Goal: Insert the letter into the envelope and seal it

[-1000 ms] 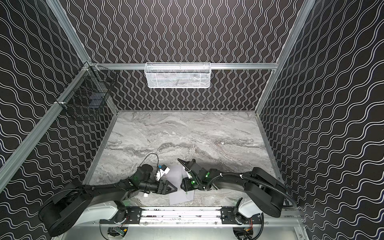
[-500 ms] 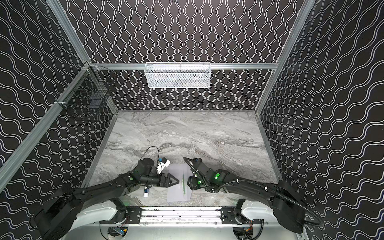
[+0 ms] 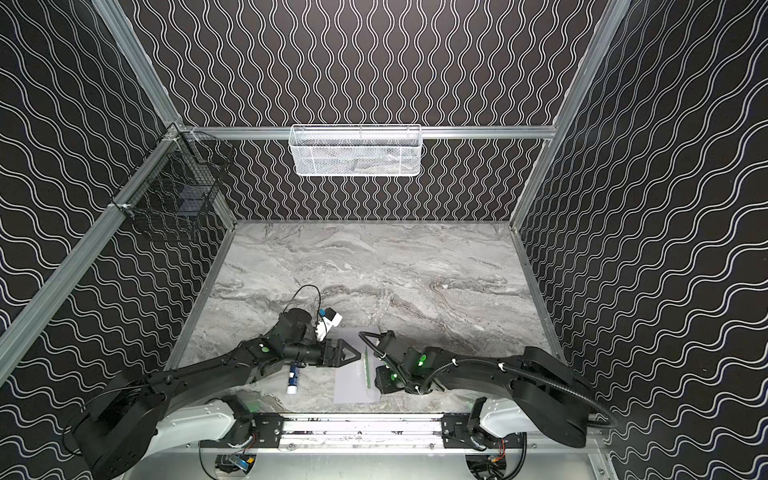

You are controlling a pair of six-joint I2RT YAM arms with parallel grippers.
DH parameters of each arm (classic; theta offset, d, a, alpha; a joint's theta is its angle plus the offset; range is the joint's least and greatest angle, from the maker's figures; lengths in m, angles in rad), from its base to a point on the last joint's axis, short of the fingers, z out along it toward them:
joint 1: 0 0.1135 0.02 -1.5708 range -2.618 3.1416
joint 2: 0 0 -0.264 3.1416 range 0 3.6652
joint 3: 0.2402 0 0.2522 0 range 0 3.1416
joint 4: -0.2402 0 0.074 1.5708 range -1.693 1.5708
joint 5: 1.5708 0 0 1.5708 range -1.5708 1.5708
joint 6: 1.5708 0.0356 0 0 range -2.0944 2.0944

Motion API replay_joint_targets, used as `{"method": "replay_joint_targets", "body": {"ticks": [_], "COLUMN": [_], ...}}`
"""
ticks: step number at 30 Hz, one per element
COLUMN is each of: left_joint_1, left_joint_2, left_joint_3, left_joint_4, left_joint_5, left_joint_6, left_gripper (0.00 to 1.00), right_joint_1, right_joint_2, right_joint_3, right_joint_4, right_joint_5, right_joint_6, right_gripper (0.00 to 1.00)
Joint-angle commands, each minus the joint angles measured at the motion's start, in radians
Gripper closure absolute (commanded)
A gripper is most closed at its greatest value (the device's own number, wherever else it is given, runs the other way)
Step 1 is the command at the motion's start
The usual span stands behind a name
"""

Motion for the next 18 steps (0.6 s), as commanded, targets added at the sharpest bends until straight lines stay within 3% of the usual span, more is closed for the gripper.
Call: {"method": "replay_joint_targets", "body": {"ticks": [1, 12, 18], "left_joint_1": [0.028, 0.072, 0.080], "left_joint_2": [-0.023, -0.079, -0.108], "left_joint_3": [-0.013, -0.047, -0.040], "left_joint_4": [-0.013, -0.034, -0.071], "left_joint_5": [0.006, 0.016, 0.011], "left_joint_6": [0.033, 0.038, 0.056], "left_gripper": [0.04, 0.04, 0.04], "right_joint_1": [0.002, -0.065, -0.184], "right_joint_2": [0.012, 0.021, 0.031], "right_joint_3": [0.015, 0.063, 0.096], "right_joint_4": [-0.002, -0.068, -0.116], "right_joint_5": [0.035, 0.073, -0.024], "right_joint_6": [0.000, -0.098, -0.247], "right_gripper": [0.74, 0.98, 1.00]}}
